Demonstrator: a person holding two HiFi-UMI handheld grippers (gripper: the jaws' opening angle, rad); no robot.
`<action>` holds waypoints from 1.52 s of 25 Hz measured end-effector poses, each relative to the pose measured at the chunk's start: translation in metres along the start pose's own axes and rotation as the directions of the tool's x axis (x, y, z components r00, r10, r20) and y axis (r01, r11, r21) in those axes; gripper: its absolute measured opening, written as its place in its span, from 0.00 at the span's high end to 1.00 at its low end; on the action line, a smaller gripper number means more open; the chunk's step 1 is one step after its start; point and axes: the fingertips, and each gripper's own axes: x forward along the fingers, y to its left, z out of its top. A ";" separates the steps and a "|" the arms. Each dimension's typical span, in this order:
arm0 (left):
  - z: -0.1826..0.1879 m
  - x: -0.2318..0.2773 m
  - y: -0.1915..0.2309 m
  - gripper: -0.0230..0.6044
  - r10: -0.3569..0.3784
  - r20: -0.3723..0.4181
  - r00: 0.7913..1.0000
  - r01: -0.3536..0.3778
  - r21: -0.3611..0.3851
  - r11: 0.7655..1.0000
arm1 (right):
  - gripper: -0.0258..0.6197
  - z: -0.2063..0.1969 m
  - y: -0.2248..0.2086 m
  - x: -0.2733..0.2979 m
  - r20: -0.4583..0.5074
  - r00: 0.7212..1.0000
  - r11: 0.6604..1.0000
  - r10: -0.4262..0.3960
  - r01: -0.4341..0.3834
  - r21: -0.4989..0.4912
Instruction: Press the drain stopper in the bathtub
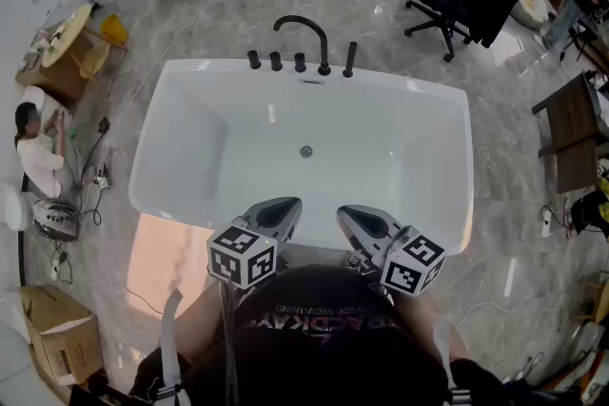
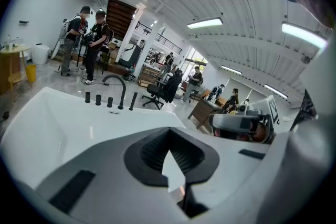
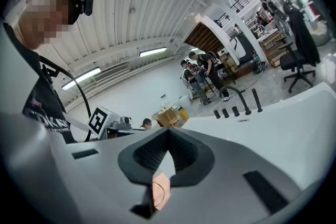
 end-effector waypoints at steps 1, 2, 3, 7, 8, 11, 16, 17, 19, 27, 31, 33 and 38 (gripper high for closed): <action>0.000 0.000 0.000 0.96 0.000 0.000 1.000 0.000 0.001 1.000 | 0.94 0.000 0.000 0.000 0.000 1.000 1.000 -0.001 0.001 0.000; 0.000 0.000 -0.001 0.96 0.000 0.000 1.000 0.000 0.001 1.000 | 0.94 0.000 0.000 -0.001 0.000 1.000 1.000 -0.002 0.002 0.000; 0.000 0.000 -0.001 0.96 0.000 0.000 1.000 0.000 0.001 1.000 | 0.94 0.000 0.000 -0.001 0.000 1.000 1.000 -0.003 0.003 0.001; 0.001 0.001 -0.002 0.96 -0.001 -0.001 1.000 0.001 0.000 1.000 | 0.94 0.000 -0.001 -0.001 0.000 1.000 1.000 -0.004 0.004 0.002; 0.001 0.001 -0.002 0.96 -0.002 0.000 1.000 0.002 0.001 1.000 | 0.94 0.000 -0.001 -0.001 0.001 1.000 1.000 -0.004 0.004 0.001; 0.002 0.002 -0.002 0.96 -0.002 -0.001 1.000 0.002 0.003 1.000 | 0.94 0.001 -0.001 -0.001 0.000 1.000 1.000 -0.003 0.003 -0.002; 0.003 0.001 0.001 0.96 0.001 -0.003 1.000 -0.001 0.004 1.000 | 0.94 0.001 -0.002 0.002 0.000 1.000 1.000 -0.007 0.007 0.003; 0.003 0.002 0.001 0.96 0.001 -0.004 1.000 -0.001 0.005 1.000 | 0.94 0.000 -0.003 0.002 0.000 1.000 1.000 -0.006 0.006 0.002; 0.002 0.003 0.001 0.96 0.002 -0.005 1.000 -0.002 0.006 1.000 | 0.94 0.001 -0.004 0.002 0.002 1.000 1.000 -0.002 0.002 0.001; 0.001 0.005 0.002 0.96 0.001 -0.009 1.000 -0.001 0.009 1.000 | 0.94 0.001 0.000 0.003 0.010 1.000 1.000 0.024 -0.024 -0.013; -0.001 0.005 0.002 0.96 0.001 -0.013 1.000 -0.001 0.009 1.000 | 0.94 0.000 -0.001 0.003 0.011 1.000 1.000 0.024 -0.024 -0.005; -0.001 0.005 0.002 0.96 0.003 -0.014 1.000 -0.003 0.009 1.000 | 0.94 0.000 -0.002 0.003 0.013 1.000 1.000 0.023 -0.023 0.002; 0.000 0.004 0.003 0.96 0.006 -0.014 1.000 -0.006 0.001 1.000 | 0.94 0.002 -0.003 0.004 0.008 1.000 1.000 0.024 -0.025 0.010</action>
